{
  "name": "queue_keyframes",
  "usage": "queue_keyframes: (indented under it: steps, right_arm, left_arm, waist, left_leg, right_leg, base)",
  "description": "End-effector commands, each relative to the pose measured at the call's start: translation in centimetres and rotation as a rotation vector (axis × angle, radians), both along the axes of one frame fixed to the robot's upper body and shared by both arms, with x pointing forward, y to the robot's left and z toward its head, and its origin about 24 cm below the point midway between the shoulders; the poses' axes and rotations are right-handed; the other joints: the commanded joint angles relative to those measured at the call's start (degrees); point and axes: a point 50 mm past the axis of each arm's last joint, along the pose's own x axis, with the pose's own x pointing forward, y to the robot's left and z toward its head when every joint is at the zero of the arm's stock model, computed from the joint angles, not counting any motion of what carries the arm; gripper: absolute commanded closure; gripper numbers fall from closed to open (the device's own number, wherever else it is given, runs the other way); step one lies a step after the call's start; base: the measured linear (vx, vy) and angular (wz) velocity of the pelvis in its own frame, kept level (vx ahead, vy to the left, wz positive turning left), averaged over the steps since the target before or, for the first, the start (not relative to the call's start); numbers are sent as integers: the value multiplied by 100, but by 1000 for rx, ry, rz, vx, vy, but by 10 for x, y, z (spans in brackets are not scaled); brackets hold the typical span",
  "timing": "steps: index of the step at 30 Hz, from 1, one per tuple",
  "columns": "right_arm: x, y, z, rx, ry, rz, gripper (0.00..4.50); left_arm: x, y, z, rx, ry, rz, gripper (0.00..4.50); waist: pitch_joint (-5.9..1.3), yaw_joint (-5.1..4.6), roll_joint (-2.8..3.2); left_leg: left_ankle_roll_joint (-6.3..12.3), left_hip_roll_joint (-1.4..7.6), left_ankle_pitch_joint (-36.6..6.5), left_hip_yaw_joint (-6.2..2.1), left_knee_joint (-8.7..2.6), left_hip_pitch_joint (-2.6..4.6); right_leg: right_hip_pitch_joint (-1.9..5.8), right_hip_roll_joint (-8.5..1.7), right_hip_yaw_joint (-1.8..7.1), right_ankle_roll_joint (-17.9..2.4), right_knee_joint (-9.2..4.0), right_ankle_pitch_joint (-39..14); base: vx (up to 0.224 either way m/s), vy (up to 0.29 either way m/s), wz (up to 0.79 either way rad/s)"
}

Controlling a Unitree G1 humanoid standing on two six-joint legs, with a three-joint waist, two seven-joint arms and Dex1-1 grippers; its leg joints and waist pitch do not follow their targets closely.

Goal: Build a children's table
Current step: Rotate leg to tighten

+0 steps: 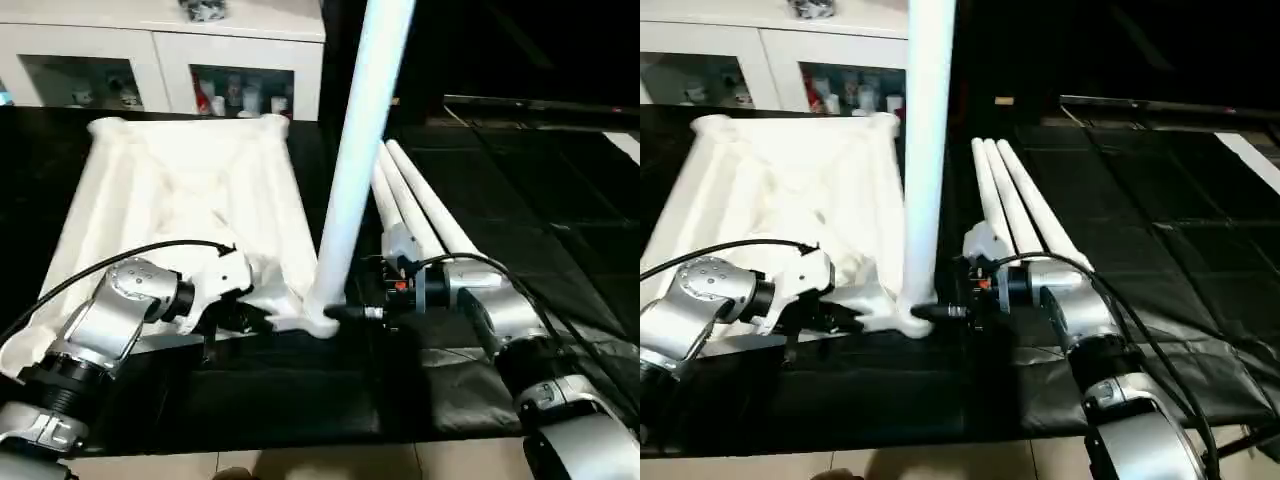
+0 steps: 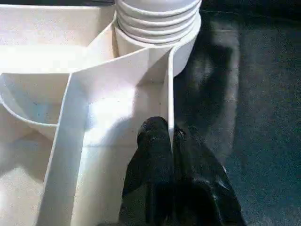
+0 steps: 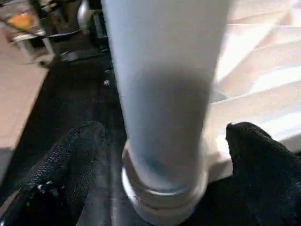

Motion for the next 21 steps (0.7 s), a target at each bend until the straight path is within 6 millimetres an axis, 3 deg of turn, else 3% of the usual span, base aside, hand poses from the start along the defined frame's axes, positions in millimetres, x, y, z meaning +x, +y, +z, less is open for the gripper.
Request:
queue_keyframes:
  steps: [1, 21]
  right_arm:
    - [0, -4, 1, -22, 6, 42, 42]
    - [-1, 2, -9, -39, 32, 86, 202]
  left_arm:
    - [-1, -6, 1, 14, 18, -90, 450]
    - [3, -5, -1, 29, 26, -142, 450]
  waist:
    - [-373, -12, 57]
    - [-381, 40, 91]
  left_leg:
    - [97, 373, -1192, -108, -433, 98]
    - [-26, 388, -1334, -115, -442, 109]
  right_leg:
    - [266, -418, 359, -1232, -367, -1282]
    - [272, -428, 359, -1273, -352, -1307]
  base:
    - [0, 0, 0]
    - [0, 0, 0]
